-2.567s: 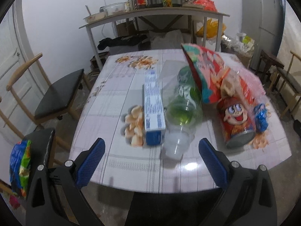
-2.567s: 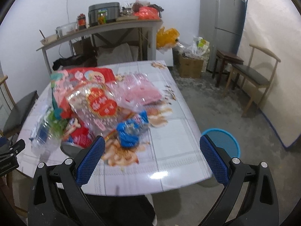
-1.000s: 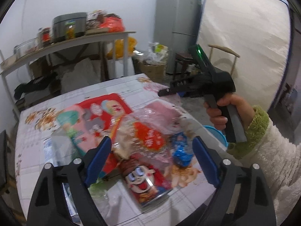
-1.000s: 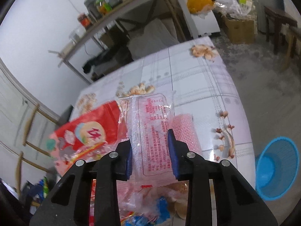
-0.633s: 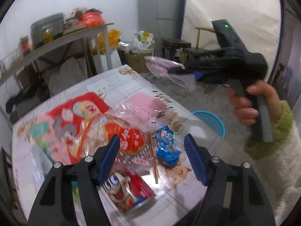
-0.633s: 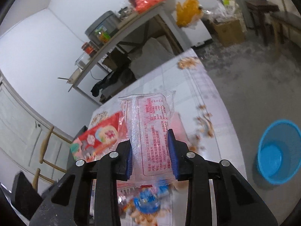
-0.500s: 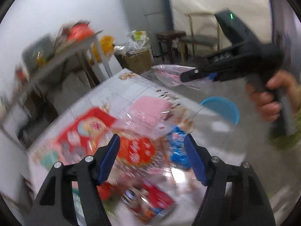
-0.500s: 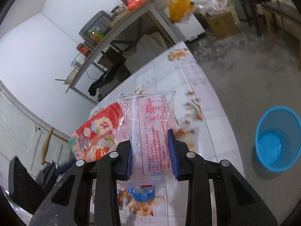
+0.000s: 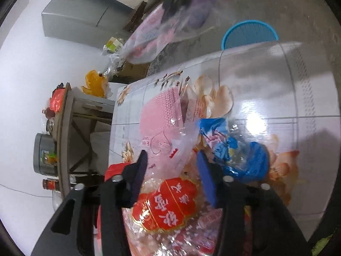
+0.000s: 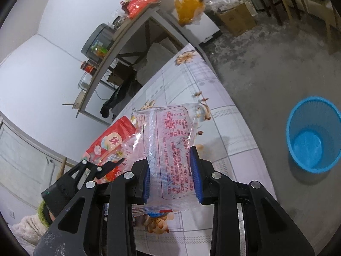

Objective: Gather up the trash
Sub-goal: 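Carry the clear bag with the right gripper over the blue wastebasket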

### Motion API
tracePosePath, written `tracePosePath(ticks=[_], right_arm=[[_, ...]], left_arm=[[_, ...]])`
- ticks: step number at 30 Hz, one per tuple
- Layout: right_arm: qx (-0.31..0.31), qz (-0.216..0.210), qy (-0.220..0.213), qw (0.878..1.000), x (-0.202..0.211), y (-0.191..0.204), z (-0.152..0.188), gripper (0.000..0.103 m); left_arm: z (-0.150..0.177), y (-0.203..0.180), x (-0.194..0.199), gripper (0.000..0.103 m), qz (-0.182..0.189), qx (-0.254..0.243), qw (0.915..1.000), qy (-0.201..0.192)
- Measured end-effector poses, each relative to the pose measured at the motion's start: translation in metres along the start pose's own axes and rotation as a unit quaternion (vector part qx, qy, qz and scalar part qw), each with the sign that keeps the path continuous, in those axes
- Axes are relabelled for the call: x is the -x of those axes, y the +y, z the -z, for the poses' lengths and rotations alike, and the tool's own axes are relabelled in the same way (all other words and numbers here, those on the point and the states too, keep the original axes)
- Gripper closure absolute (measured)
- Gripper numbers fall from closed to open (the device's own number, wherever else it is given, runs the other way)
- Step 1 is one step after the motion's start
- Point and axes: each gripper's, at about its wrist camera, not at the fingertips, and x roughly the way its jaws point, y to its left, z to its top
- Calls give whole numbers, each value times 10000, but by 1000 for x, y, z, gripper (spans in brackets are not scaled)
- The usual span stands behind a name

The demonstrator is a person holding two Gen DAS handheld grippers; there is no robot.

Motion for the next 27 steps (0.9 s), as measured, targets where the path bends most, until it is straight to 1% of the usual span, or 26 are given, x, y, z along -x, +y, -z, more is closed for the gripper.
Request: tracePosePath(ticks=[2, 3, 5, 8, 12, 16, 20, 23, 25, 27], right_arm=[[-49, -16, 5, 10000, 2, -4, 1, 73], [-74, -24, 11, 10000, 2, -6, 2, 73], [-112, -44, 11, 9999, 3, -9, 2, 73], [-160, -72, 2, 9998, 3, -12, 1, 73], [-175, -99, -20, 9998, 5, -15, 0, 73], [-184, -130, -74, 9997, 9, -17, 0, 73], [-230, -140, -185, 9995, 16, -20, 1, 73], [-323, -114, -327, 9989, 26, -26, 1, 73], [-396, -81, -447, 9982, 34, -31, 1, 73], [-540, -23, -609, 9967, 46, -39, 1, 73]], left_arm=[[-1, 2, -4, 74, -20, -23, 10000, 36], [0, 2, -7, 77, -17, -29, 10000, 60], [-2, 2, -9, 88, -27, -70, 10000, 62], [-1, 0, -5, 95, -144, -139, 9998, -31], [1, -4, 11, 99, -344, -188, 9990, -228], [0, -3, 27, 100, -656, -177, 9970, -383], [-7, 7, 46, 100, -961, -107, 9931, -658], [-19, 13, 59, 100, -1125, -60, 9893, -922], [-32, 17, 68, 100, -1232, -69, 9855, -1163], [-51, 15, 75, 100, -1248, -149, 9816, -1436]])
